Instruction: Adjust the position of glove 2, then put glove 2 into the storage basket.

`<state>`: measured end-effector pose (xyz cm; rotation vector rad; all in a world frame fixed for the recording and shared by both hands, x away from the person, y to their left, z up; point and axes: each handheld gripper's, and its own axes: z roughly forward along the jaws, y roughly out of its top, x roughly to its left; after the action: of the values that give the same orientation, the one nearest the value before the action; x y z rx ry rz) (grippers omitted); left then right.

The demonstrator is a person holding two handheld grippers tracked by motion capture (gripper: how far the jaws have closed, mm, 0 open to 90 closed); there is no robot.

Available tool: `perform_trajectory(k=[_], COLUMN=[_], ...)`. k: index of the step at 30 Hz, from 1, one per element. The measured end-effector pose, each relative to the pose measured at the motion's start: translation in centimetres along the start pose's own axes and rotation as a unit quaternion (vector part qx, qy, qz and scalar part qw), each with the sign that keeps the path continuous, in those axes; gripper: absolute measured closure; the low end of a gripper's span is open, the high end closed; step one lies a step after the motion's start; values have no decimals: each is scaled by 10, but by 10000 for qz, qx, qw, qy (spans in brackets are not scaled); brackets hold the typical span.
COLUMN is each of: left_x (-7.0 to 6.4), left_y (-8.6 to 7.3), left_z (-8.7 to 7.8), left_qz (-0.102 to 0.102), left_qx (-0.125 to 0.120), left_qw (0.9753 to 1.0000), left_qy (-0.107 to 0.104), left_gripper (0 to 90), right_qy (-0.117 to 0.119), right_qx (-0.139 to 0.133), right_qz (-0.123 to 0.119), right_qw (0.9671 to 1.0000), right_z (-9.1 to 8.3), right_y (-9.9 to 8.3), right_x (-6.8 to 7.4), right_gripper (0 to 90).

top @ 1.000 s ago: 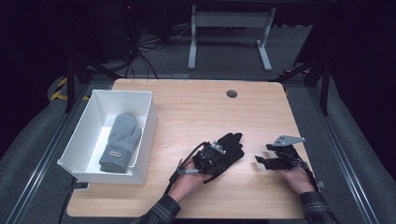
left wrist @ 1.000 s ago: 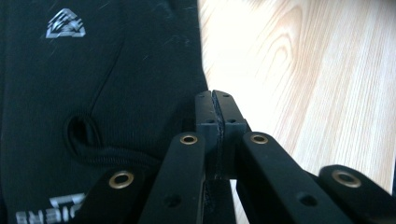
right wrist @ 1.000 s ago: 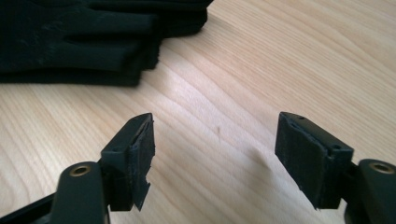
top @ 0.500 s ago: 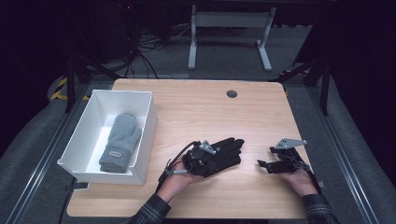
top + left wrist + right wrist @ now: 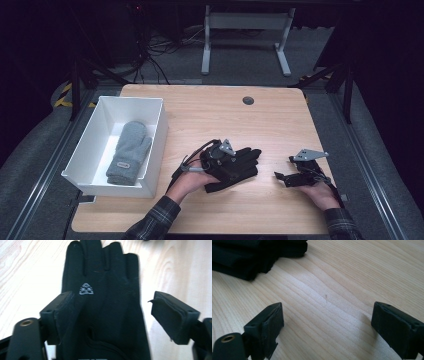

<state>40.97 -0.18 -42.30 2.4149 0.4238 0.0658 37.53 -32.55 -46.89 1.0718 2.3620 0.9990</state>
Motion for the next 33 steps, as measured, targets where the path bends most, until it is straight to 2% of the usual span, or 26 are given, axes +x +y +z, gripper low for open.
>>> perform_trajectory(k=[4, 8, 11, 19, 22, 26, 29, 30, 31, 33], left_x=[5, 8, 11, 11, 13, 14, 14, 13, 13, 11], left_y=[0, -2, -4, -6, -9, -10, -10, -10, -9, -9], left_z=[10, 19, 24, 30, 33, 33, 31, 31, 30, 29], left_qz=[-49, -154, -153, -122, -225, -264, -174, -186, -110, -91], left_qx=[53, 227, 274, 336, 330, 339, 342, 346, 326, 316], left_qw=[10000, 9996, 9995, 9993, 9992, 9990, 9992, 9991, 9991, 9988], left_qy=[-17, 19, 49, 102, 14, -110, -147, -162, -258, -352], left_gripper=[159, 149, 138, 90, 90, 140, 180, 209, 246, 365], right_qy=[-12, -20, -27, -30, -34, -33, -33, -34, -34, -35], right_qx=[2, -3, -4, -4, -3, -4, -3, -6, -3, -5], right_qz=[18, 25, 32, 36, 38, 39, 39, 37, 38, 36], right_qw=[10000, 10000, 10000, 10000, 10000, 10000, 10000, 10000, 10000, 10000], right_z=[0, 0, 0, 0, 0, 0, 0, 0, 0, 0], right_y=[0, 0, 0, 0, 0, 0, 0, 0, 0, 0], right_x=[0, 1, 1, 1, 1, 1, 1, 1, 1, 1], right_gripper=[113, 113, 113, 113, 113, 113, 113, 113, 113, 113])
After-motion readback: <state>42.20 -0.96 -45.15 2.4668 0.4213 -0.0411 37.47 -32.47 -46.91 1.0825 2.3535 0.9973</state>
